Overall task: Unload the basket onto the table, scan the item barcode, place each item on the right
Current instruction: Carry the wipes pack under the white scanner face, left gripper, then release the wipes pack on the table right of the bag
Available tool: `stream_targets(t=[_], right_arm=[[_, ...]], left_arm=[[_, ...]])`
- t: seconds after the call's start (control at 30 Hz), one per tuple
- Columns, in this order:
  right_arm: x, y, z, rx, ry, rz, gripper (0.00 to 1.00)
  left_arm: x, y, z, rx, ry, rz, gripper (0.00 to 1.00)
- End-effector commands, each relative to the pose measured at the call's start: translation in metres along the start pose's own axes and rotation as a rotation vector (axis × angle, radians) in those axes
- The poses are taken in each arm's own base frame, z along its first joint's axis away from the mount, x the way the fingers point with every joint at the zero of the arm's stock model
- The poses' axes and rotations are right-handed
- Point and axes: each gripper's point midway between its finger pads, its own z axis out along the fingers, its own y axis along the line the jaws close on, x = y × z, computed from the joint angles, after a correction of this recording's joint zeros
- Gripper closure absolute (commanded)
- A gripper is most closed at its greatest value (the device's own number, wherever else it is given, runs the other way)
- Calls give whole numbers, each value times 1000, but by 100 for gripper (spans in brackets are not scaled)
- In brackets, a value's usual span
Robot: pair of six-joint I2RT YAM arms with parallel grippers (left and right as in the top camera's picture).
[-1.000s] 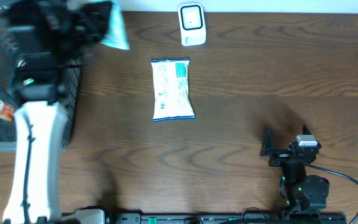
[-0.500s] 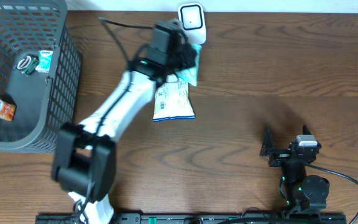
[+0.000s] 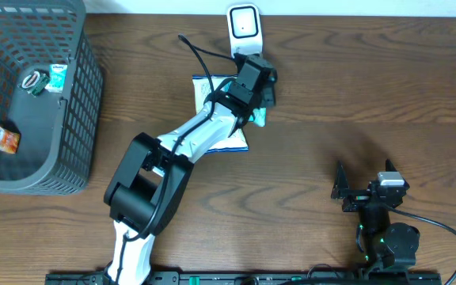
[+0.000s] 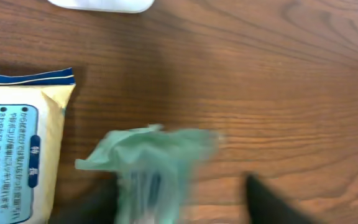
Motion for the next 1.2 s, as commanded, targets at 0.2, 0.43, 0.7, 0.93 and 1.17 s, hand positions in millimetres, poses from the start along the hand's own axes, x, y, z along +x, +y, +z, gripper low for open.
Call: stream_targets(t=[0.2, 0.43, 0.7, 0.93, 1.17], right_arm=[[1, -2, 0, 11, 1, 11, 1], [1, -2, 0, 11, 1, 11, 1], [1, -2, 0, 11, 1, 11, 1], [1, -2, 0, 11, 1, 11, 1], [1, -2, 0, 11, 1, 11, 1]], left_arm=[[-54, -8, -38, 25, -133, 34, 19], [-132, -19, -141, 54, -349, 256, 18], [-225, 75, -282, -127, -620, 227, 11], [-249, 231, -366, -435, -707, 3, 11], [-211, 349, -393, -661, -590, -191, 11]])
